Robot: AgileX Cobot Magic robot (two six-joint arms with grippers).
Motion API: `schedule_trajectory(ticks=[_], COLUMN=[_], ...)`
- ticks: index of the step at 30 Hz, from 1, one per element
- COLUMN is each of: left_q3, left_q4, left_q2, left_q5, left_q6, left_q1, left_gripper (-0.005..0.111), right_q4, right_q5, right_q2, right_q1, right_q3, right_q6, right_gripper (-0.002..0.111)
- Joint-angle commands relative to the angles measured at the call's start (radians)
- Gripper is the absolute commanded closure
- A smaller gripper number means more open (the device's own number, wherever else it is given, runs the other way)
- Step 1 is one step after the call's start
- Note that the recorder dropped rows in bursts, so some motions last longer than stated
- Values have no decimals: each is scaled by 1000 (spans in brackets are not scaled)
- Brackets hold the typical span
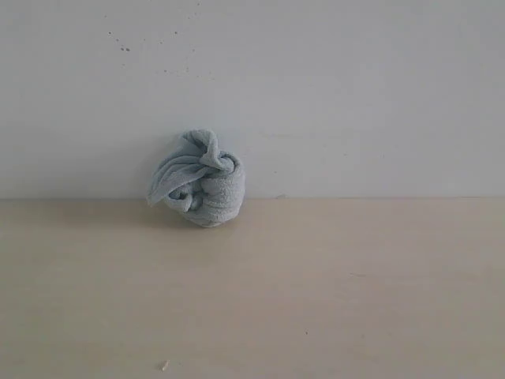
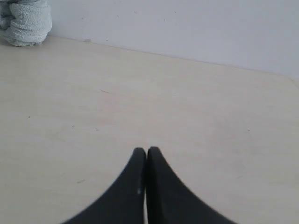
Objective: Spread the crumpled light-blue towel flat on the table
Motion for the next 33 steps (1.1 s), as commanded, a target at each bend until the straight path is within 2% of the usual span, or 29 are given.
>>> schedule_trajectory(ticks=[1, 8, 13, 16, 21, 25, 30, 33], left_q3=[0, 0, 0, 0, 0, 0, 0, 0], left_q4=[-8, -8, -4, -4, -4, -4, -4, -4], left_q2=[-1, -1, -1, -1, -1, -1, -1, -1], left_q5=[-1, -1, -1, -1, -1, -1, -1, -1], left_q6=[0, 0, 0, 0, 0, 0, 0, 0], left_q1=[-7, -7, -7, -7, -7, -7, -7, -7], left_gripper=[103, 103, 103, 103, 103, 103, 103, 103], right_q4=[-2, -2, -102, -100, -73, -63, -38, -9], right_q5=[-7, -7, -77, -205, -531, -758, -1091, -1214], right_q2=[-5, -5, -5, -5, -5, -5, -5, -5], right_q1=[5, 5, 4, 4, 9, 9, 9, 9], right_q3=[0, 0, 0, 0, 0, 0, 0, 0], right_q6=[0, 0, -46, -44, 123, 157, 500, 595], right_gripper=[109, 109, 109, 109, 109, 109, 109, 109])
